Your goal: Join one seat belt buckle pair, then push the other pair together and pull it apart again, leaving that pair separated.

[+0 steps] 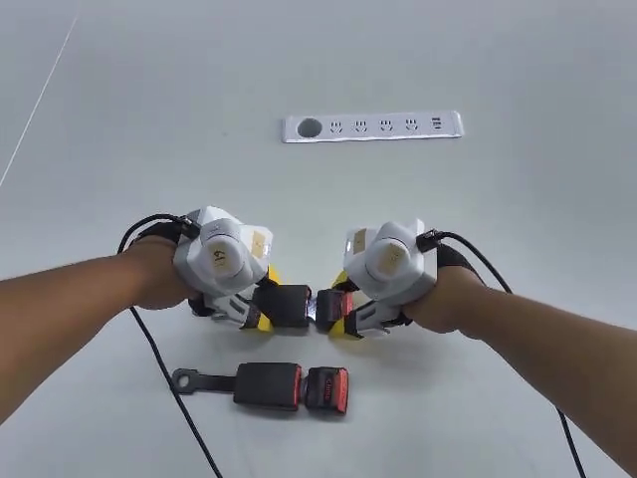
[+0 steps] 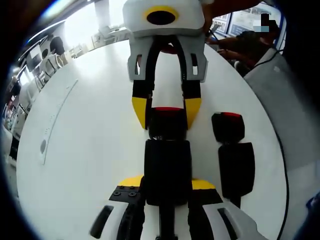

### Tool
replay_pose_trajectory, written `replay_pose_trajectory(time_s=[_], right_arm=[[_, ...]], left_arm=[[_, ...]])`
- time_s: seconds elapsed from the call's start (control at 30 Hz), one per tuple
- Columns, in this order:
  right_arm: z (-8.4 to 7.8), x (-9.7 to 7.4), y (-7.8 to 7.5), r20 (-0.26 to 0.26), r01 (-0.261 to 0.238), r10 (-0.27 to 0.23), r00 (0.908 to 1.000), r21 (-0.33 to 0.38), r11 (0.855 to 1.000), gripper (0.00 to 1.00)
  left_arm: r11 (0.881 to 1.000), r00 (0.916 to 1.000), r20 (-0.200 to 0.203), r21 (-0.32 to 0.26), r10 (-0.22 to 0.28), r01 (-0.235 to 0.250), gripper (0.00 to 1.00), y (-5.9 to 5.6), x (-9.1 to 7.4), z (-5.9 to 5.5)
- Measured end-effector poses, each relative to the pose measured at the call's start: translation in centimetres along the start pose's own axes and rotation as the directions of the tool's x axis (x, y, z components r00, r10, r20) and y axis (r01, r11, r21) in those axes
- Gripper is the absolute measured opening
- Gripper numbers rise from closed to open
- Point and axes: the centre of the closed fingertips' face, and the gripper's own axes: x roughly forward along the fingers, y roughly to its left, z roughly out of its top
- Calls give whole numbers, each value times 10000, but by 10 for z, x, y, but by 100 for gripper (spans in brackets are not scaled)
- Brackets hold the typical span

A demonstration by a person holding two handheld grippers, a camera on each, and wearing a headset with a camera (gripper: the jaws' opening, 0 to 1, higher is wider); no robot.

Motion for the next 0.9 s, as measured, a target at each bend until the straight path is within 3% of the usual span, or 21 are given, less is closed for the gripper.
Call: replay_pose_trajectory(time_s=[0.67, 0.9], right_arm=[[-2, -2, 0, -6, -122, 122, 9999, -190, 9997, 34], [-17, -12, -3, -164, -146, 143, 9998, -210, 9997, 34]], left_arm=[[9996, 10000, 34, -267, 63, -62, 33, 1, 1, 0], [9994, 10000, 46, -345, 81, -80, 33, 1, 1, 1]])
